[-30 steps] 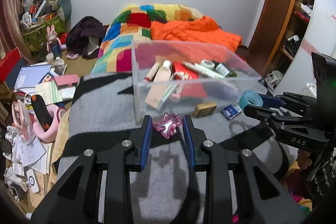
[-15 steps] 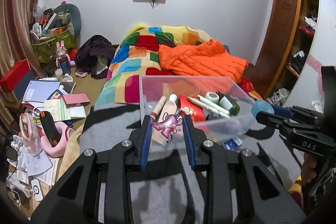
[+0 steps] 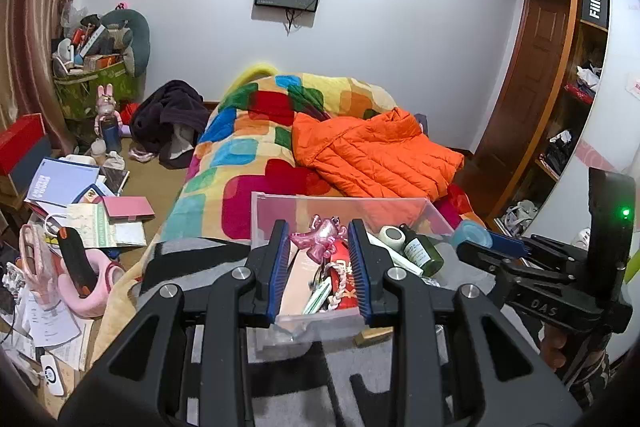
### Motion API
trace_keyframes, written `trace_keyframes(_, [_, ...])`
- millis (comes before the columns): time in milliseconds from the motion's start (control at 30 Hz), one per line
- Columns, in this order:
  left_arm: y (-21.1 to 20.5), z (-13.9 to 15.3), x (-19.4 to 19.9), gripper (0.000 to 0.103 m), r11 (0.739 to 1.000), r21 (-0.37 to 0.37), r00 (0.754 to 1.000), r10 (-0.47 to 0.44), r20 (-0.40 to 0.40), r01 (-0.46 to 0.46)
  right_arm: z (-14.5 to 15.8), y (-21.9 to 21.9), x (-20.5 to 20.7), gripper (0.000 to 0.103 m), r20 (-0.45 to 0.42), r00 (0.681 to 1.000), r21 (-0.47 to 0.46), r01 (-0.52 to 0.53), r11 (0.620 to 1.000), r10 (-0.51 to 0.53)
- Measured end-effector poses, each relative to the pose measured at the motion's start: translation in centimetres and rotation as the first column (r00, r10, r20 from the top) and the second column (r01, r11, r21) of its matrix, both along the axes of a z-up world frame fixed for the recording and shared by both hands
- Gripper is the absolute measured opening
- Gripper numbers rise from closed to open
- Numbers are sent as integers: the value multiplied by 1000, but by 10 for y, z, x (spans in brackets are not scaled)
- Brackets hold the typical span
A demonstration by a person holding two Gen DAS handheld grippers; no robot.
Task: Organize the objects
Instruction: 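Place the pink charm in the box with left tool while right tool places the tape roll, then grasp the gold eraser with left tool while right tool grasps the blue Max box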
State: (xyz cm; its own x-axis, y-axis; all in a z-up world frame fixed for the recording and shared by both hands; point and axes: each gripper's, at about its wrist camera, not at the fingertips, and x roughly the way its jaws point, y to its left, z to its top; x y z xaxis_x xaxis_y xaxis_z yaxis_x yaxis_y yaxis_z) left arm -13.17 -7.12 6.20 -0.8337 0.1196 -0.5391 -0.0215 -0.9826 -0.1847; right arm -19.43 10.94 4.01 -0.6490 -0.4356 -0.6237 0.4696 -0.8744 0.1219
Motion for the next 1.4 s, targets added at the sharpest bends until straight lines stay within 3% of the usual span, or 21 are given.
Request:
trace_keyframes(333, [14,-43,-42,29,998,-59,987,-8,160,18,-41,-18,-32,36,108,994,61,-18,998,11])
trace_keyframes(500, [15,-63,-51,29,999,-23,969,-42,243,49,-52,-26,-34,36,110,994,104,-35,994,23])
trace_keyframes(667, [22,-61,-46,34,997,-52,971,-42,237,56,-49,-31,-29,38,78,997,147,-37,988,26])
trace_keyframes(800, [26,-51,-37,55,995,-88,980,-30,198,48,-43,-28,-25,52,76,997,130,-40,991,30])
trace_keyframes(1000, [37,-35,-15,72,983,-180,992,-18,127,40,-30,-16,-8,61,44,999,112,-34,993,29])
trace_keyframes(1133, [38,-31,0,83,981,-190,994,-23,102,42,-24,-1,7,71,23,1000,105,-19,994,17])
trace_keyframes(1233, [35,-35,7,85,983,-181,993,-20,113,41,-26,9,20,78,-3,1000,128,16,992,-16])
trace_keyframes(1400, [33,-54,14,85,983,-179,986,-11,166,41,-44,14,36,79,7,1000,178,17,984,-19])
